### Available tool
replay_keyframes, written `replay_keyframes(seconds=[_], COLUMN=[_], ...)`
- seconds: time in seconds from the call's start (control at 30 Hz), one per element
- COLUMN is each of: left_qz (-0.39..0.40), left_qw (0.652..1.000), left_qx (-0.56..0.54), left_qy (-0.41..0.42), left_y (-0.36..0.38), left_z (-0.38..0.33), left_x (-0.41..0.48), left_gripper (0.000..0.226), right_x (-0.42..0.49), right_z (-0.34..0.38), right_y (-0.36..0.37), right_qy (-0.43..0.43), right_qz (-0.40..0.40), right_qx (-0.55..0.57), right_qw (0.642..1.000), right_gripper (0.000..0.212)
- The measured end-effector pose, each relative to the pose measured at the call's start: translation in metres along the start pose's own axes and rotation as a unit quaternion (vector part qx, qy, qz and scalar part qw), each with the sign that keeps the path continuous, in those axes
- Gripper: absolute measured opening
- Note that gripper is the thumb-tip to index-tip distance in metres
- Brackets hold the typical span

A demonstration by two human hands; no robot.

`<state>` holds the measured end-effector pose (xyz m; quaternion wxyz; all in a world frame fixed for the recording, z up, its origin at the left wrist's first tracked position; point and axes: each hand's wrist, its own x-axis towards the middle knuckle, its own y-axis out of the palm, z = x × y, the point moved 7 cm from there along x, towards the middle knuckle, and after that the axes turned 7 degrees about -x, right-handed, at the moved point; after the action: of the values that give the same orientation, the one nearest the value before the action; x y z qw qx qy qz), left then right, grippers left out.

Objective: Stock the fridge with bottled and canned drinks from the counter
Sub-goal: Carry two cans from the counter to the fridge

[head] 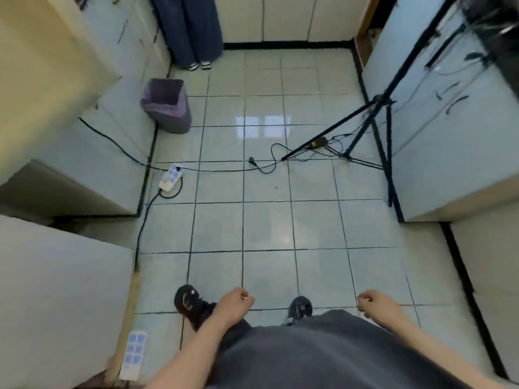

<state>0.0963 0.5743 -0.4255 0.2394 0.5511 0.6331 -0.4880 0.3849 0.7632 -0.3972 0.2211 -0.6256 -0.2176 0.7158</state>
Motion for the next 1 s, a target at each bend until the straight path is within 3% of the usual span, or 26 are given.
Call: replay_keyframes(seconds=[0.23, 0.47, 0.6, 0.83, 1.0], left_qz=[0.050, 0.105, 0.159, 0.164, 0.178], left_qw=[0.975, 0.936, 0.896, 0.859, 0.830], left_qx=[0.199, 0.333, 0.411, 0.455, 0.468], left_qy=[0.088, 0.048, 0.058, 0.167, 0.244], left_y=[0.083, 0.111, 0.152, 0.251, 0.333], left_z=[-0.140, -0.209, -0.290, -0.517, -0.664], left_x=[0.015, 0.070, 0.114, 0.167, 0.174], left_gripper=[0.040, 0.037, 0.027, 0.040, 0.037], right_x=[-0.010, -0.006, -0.001, 0.000, 0.008], right_z=[-0.149, -0.208, -0.269, -0.358, -0.392], right_y=[-0.004, 0.011, -0.011, -0.092, -0.171], right_qy=[0.107, 0.144, 0.228, 0.319, 0.331], right_qz=[-0.013, 0.022, -0.013, -0.075, -0.199], right_qx=[0.167, 0.297, 0.384, 0.480, 0.589], right_qw=[0.980, 0.944, 0.895, 0.814, 0.710], right_gripper=[0.021, 0.023, 0.015, 0.019, 0.013])
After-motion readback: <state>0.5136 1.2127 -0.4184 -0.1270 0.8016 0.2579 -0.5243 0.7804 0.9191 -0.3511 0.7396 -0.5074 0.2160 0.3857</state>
